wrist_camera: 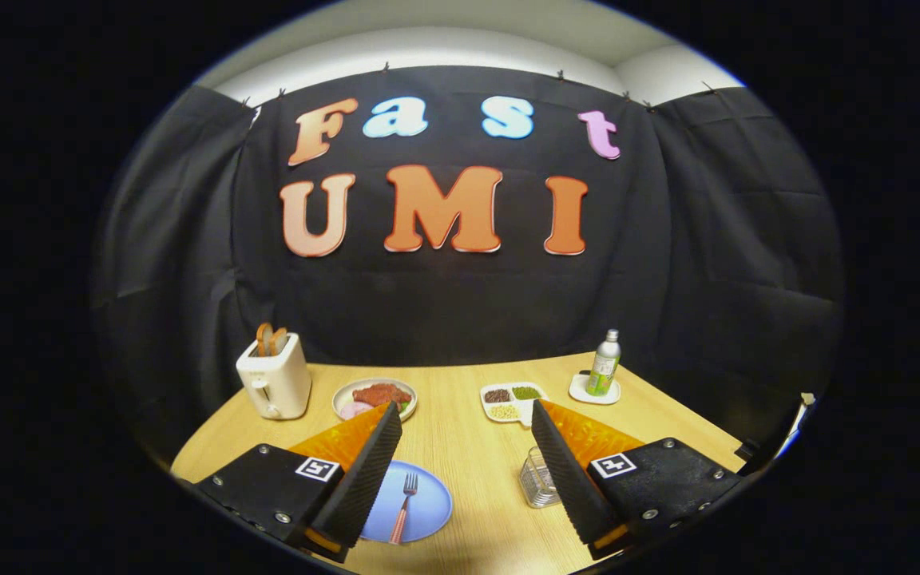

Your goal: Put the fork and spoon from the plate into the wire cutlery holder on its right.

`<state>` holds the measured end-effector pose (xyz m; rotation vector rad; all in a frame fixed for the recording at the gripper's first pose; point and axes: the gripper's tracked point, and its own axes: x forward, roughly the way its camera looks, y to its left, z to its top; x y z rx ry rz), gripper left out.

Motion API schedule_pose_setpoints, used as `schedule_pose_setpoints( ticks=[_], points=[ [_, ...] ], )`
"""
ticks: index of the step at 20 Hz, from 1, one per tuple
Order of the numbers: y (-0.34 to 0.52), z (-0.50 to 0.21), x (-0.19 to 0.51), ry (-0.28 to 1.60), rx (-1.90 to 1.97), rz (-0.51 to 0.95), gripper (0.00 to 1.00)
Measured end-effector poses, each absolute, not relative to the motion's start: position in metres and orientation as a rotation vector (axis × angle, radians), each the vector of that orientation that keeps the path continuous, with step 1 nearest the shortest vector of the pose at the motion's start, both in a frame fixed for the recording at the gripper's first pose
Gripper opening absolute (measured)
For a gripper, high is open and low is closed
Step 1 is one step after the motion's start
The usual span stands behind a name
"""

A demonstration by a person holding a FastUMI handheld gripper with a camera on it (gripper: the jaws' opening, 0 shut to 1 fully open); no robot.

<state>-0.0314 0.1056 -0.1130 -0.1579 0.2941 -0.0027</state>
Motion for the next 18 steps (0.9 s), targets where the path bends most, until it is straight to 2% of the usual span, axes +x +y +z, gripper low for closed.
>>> schedule_pose_setpoints(
  ticks=[5, 12, 16, 18],
  points=[
    [0.125, -0.193, -0.034, 0.438, -0.155, 0.042, 0.99],
    [0.141, -0.266, -0.04, 0.566, -0.189, 0.084, 0.99],
    [0.145, -0.299, -0.048, 0.642, -0.187, 0.099, 0.93],
    [0.146, -0.309, -0.051, 0.667, -0.199, 0.105, 0.86]
  ],
)
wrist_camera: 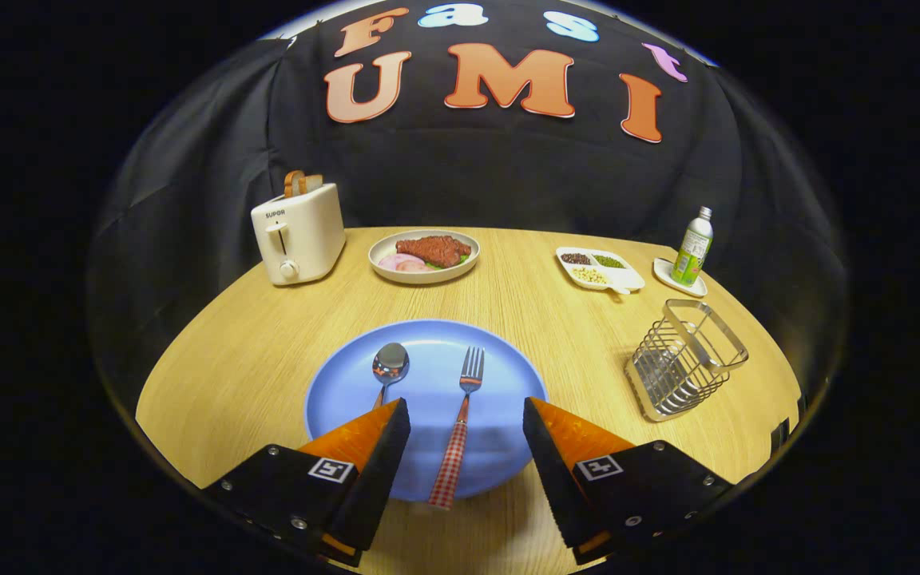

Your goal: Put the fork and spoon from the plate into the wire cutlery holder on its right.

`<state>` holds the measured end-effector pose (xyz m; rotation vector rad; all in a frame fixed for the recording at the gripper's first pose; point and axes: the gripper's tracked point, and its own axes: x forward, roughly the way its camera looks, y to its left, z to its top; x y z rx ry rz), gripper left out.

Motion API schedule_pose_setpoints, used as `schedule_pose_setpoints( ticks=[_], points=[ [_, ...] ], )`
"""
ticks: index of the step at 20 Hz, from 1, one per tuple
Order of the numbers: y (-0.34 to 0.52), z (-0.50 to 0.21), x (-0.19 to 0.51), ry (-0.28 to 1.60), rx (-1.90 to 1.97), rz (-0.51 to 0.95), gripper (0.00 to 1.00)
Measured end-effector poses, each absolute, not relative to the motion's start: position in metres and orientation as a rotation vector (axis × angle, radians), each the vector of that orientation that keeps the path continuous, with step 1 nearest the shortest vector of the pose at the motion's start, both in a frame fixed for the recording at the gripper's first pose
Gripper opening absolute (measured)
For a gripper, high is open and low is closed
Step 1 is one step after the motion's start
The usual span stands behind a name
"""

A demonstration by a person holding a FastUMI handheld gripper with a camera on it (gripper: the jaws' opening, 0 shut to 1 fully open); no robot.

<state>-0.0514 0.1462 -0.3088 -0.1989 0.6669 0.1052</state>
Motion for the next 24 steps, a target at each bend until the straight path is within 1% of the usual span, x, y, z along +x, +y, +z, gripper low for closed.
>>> schedule_pose_setpoints(
  ticks=[3, 4, 5, 9, 14, 17, 18, 19, 23, 24],
  points=[
    [0.148, -0.321, -0.054, 0.692, -0.202, 0.108, 0.73],
    [0.147, -0.324, -0.054, 0.701, -0.202, 0.105, 0.71],
    [0.146, -0.328, -0.055, 0.714, -0.2, 0.101, 0.65],
    [0.146, -0.34, -0.059, 0.75, -0.182, 0.093, 0.49],
    [0.147, -0.342, -0.06, 0.762, -0.183, 0.093, 0.37],
    [0.144, -0.341, -0.059, 0.76, -0.191, 0.083, 0.23],
    [0.142, -0.34, -0.059, 0.759, -0.194, 0.081, 0.21],
    [0.143, -0.34, -0.059, 0.763, -0.192, 0.083, 0.15],
    [0.144, -0.322, -0.056, 0.743, -0.198, 0.099, 0.09],
    [0.145, -0.314, -0.054, 0.732, -0.197, 0.107, 0.09]
  ],
)
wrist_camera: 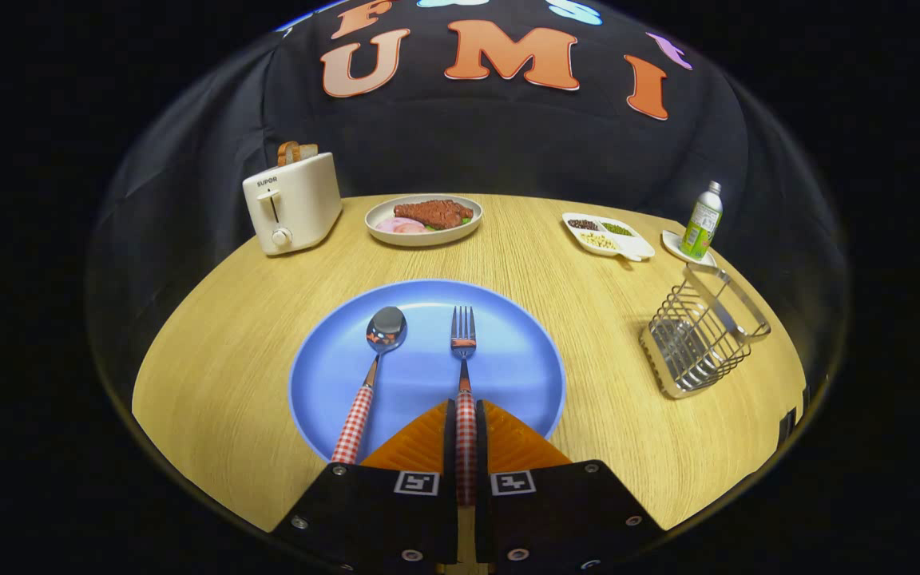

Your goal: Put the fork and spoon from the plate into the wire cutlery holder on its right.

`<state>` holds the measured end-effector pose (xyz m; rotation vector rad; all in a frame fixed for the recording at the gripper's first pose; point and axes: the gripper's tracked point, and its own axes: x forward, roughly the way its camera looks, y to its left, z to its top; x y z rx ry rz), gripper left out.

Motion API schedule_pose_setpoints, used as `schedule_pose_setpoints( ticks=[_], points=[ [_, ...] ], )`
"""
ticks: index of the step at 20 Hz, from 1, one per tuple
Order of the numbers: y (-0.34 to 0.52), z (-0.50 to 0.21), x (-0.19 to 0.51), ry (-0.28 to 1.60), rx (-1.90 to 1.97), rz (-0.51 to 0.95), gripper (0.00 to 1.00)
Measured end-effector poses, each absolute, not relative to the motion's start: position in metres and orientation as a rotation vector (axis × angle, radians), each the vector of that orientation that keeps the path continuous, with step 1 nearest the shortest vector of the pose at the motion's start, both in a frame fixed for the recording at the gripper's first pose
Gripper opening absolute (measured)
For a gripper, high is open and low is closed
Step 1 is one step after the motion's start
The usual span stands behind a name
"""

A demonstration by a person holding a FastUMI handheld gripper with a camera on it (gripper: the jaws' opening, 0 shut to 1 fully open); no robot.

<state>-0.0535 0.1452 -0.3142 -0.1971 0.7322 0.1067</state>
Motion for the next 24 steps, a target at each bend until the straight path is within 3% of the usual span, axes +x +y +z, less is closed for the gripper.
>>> schedule_pose_setpoints(
  ticks=[8, 17, 24],
  points=[
    [0.141, -0.255, -0.043, 0.73, -0.133, 0.153, 0.09],
    [0.072, -0.168, -0.02, 0.716, -0.176, 0.115, 0.09],
    [0.009, -0.149, -0.031, 0.881, -0.205, 0.134, 0.09]
  ],
)
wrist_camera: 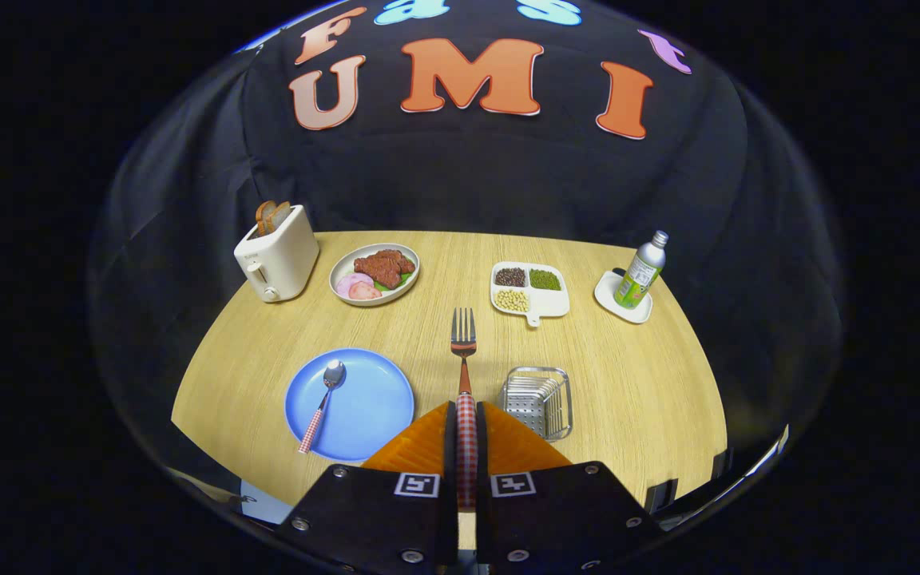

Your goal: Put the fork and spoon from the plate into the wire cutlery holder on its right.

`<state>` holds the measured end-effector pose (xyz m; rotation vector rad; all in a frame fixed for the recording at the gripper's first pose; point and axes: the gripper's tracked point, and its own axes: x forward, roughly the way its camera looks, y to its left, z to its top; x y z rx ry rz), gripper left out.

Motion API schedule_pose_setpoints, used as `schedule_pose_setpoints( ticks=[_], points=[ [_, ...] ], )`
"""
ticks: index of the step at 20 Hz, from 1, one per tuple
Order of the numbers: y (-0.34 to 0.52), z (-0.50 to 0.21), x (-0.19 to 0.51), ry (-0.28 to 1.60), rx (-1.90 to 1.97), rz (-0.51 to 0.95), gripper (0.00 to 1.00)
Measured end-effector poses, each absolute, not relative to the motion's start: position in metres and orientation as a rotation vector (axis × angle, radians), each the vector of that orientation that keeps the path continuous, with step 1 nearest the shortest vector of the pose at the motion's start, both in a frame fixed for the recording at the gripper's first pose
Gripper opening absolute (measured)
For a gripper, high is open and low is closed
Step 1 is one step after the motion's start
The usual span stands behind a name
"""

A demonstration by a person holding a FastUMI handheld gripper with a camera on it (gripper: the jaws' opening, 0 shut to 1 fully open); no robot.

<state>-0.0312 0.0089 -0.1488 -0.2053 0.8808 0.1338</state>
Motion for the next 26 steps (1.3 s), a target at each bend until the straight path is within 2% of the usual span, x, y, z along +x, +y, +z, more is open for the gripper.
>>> schedule_pose_setpoints(
  ticks=[8, 14, 26],
  points=[
    [-0.048, -0.158, -0.044, 1.126, -0.305, 0.138, 0.09],
    [-0.052, -0.179, -0.032, 1.29, -0.325, 0.154, 0.09],
    [-0.054, -0.223, -0.011, 1.471, -0.421, 0.193, 0.09]
  ],
)
